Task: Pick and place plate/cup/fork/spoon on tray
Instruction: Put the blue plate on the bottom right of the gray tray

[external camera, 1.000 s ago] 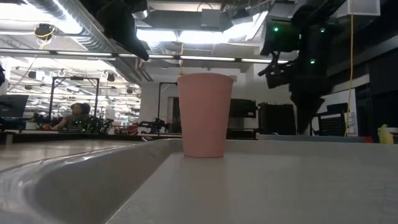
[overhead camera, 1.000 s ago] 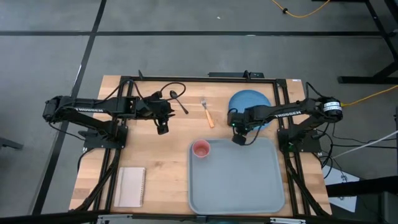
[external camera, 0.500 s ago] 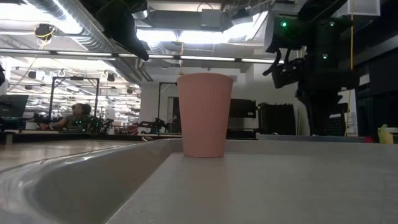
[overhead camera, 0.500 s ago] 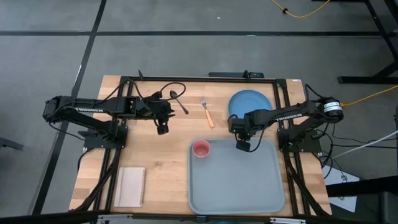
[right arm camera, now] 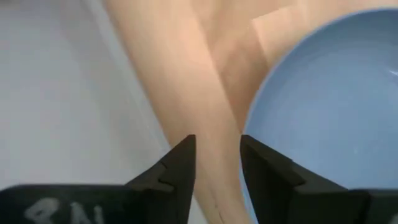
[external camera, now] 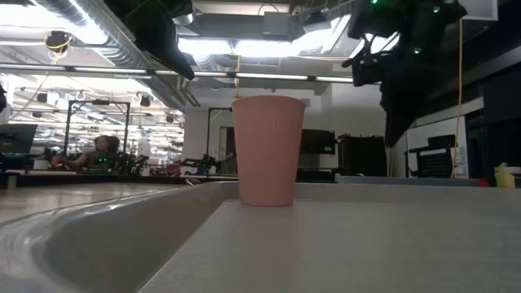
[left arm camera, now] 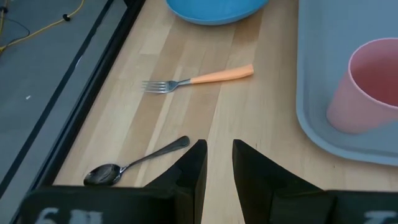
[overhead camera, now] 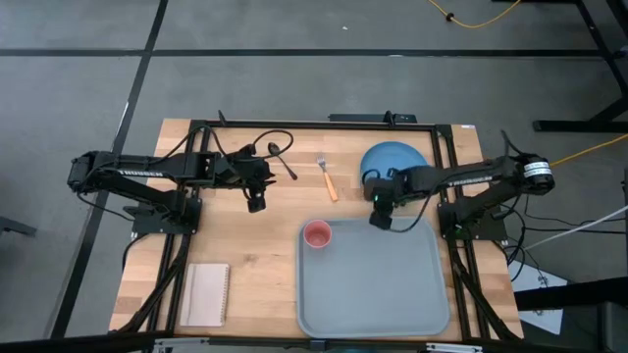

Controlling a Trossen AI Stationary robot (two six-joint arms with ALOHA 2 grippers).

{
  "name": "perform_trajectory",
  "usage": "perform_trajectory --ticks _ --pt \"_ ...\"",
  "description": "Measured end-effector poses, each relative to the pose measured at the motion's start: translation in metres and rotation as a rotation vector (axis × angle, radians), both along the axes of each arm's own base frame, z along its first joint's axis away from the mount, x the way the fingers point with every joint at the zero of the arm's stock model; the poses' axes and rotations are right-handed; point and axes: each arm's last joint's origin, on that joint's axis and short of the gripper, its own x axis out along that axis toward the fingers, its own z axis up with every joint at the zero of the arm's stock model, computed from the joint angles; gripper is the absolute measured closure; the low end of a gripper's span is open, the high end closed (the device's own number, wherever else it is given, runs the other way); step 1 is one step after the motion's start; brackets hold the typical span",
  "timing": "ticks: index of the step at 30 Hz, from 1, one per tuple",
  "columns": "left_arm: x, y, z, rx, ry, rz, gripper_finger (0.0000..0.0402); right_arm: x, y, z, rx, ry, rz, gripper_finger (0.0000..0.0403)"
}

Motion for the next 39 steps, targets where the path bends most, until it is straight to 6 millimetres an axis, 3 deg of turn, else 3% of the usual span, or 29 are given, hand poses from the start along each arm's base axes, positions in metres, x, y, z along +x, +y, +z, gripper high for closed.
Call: perform_trajectory --ticks 4,10,23,27,39 --pt "0.000 0.000 0.000 0.000 0.001 -0.001 0.0333 -0.004 -0.027 0.005 0.133 -0.052 -0.147 0.0270" --pt "-0.001 0.000 -0.001 -0.001 0.010 -0.001 0.0333 0.001 -0.047 0.000 0.119 -0.135 -0.289 0.0270" --pt "-0.002 0.000 -0.002 -0.002 0.026 0.000 0.0333 0.005 -0.034 -0.004 0.100 -0.116 -0.293 0.0270" --pt "-0.002 0.000 -0.002 -0.002 0.026 0.000 0.0333 0.009 -0.031 -0.013 -0.021 -0.071 -0.298 0.0270" --pt "-0.002 0.000 -0.002 -0.002 0.027 0.000 0.0333 0.022 -0.025 -0.043 -0.030 0.041 -0.266 0.0275"
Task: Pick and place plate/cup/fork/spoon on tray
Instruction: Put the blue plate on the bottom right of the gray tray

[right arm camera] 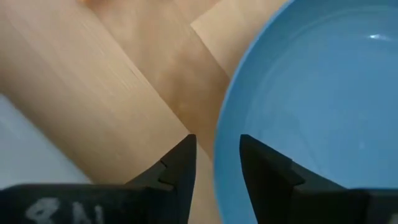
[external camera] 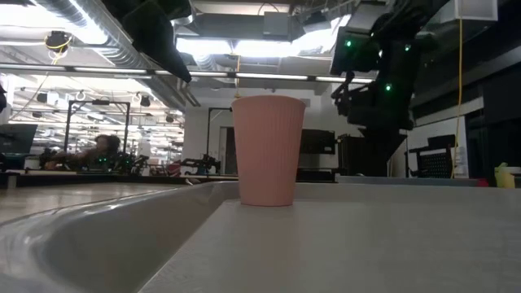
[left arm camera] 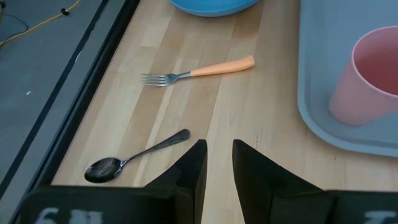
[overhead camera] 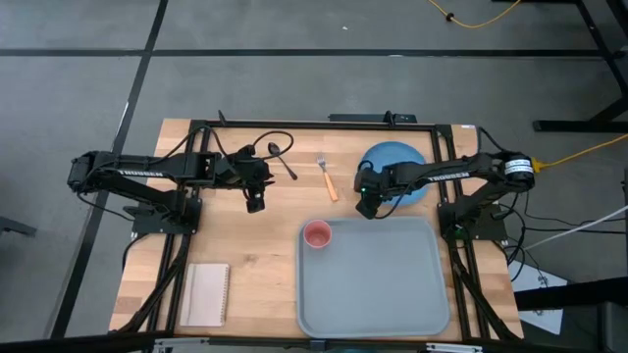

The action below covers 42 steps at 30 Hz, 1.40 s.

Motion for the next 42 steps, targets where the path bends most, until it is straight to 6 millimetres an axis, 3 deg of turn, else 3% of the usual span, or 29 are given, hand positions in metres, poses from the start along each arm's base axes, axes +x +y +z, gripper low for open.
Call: perform_trajectory --ticks 10,14,22,26,30,35,42 --pt "0.000 0.000 0.000 0.000 0.000 0.000 0.0333 0.011 -0.003 -0.036 -0.014 0.102 -0.004 0.0276" --pt "0.000 0.000 0.000 0.000 0.000 0.000 0.0333 0.013 -0.004 -0.039 -0.040 0.118 0.007 0.0283" --pt "0.000 0.000 0.000 0.000 -0.002 0.000 0.0333 0.010 -0.005 -0.031 -0.101 0.111 0.009 0.0387" --pt "0.000 0.000 0.000 0.000 0.000 0.000 0.0333 0.009 -0.006 -0.025 -0.116 0.095 0.009 0.0395" --pt "0.000 0.000 0.000 0.000 0.001 0.001 0.0333 0.012 -0.008 -0.010 -0.146 0.071 0.018 0.0397" --pt "0.000 0.000 0.000 -0.001 0.006 0.001 0.0333 0.016 -0.008 0.027 -0.157 0.076 0.033 0.0397" --pt "0.000 0.000 0.000 -0.006 0.003 0.006 0.0333 0.024 0.013 0.082 -0.142 0.039 0.112 0.0397"
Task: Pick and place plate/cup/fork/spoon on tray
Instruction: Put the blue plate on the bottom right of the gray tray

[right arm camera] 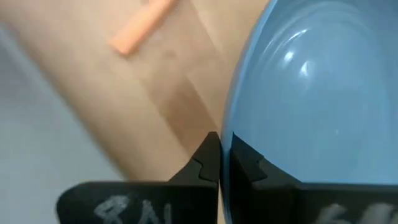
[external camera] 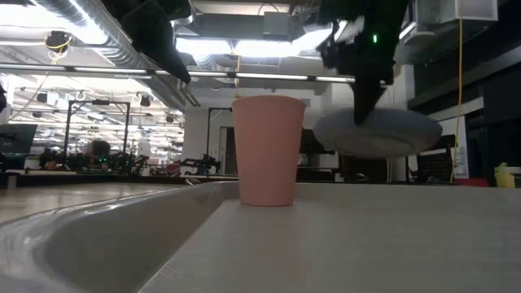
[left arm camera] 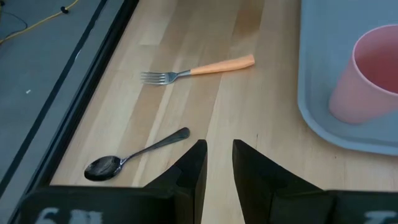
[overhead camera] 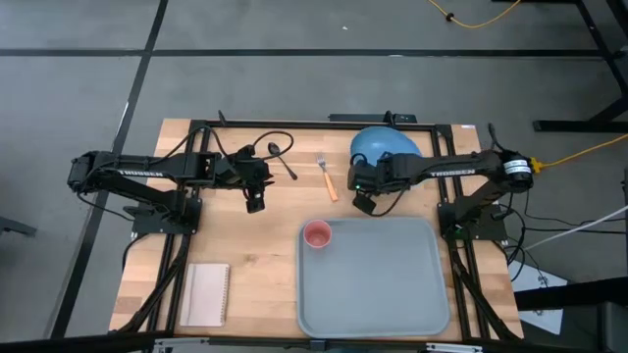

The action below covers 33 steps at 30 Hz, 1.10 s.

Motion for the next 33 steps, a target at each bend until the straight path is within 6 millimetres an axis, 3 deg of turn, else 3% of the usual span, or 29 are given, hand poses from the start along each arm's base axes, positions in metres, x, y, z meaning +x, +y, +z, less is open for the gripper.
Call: perform_trajectory --ticks 5,11,24,33 --pt "0.000 0.000 0.000 -0.039 -0.017 0.035 0.0333 0.003 0.024 0.018 0.052 -0.029 0.035 0.0397" --pt "0.000 0.000 0.000 -0.049 -0.022 0.045 0.0333 -0.003 0.061 0.010 0.190 -0.019 0.033 0.0397" --pt "0.000 0.000 0.000 -0.049 -0.021 0.044 0.0333 -0.030 0.155 0.007 0.299 -0.122 -0.104 0.0397" --pt "0.000 0.000 0.000 -0.049 -0.021 0.044 0.0333 -0.049 0.204 0.009 0.423 -0.225 -0.154 0.0397"
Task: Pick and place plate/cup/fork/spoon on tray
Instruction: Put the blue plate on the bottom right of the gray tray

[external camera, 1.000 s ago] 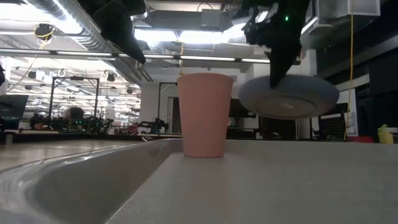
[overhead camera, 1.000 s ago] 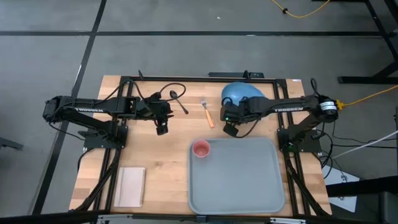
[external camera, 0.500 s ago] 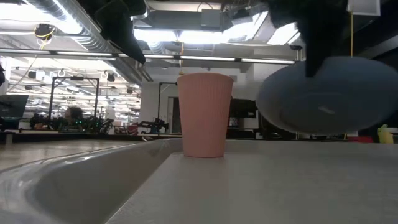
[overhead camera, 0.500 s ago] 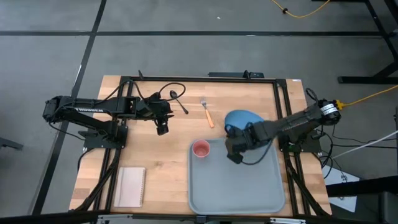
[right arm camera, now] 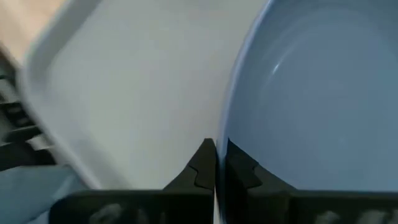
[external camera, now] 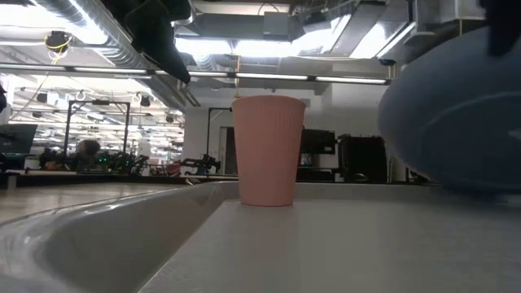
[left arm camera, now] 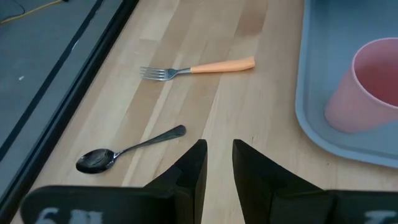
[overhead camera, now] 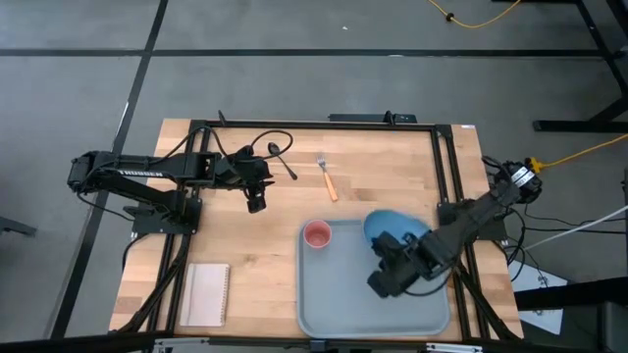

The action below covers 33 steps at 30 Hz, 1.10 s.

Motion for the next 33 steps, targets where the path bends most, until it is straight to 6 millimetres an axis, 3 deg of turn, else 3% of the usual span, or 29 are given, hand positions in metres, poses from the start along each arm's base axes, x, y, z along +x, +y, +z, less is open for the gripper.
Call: perform_trajectory --ticks 5,10,33 --pt "0.000 0.000 0.000 0.000 0.000 0.000 0.0333 0.000 0.016 0.003 0.069 -0.081 0.019 0.0392" --pt "0.000 0.000 0.000 0.000 0.000 0.000 0.0333 0.003 0.019 0.005 0.055 -0.158 0.004 0.0359" --pt "0.000 0.000 0.000 0.000 0.001 0.000 0.0333 0.002 0.025 0.006 0.128 -0.143 0.041 0.0350"
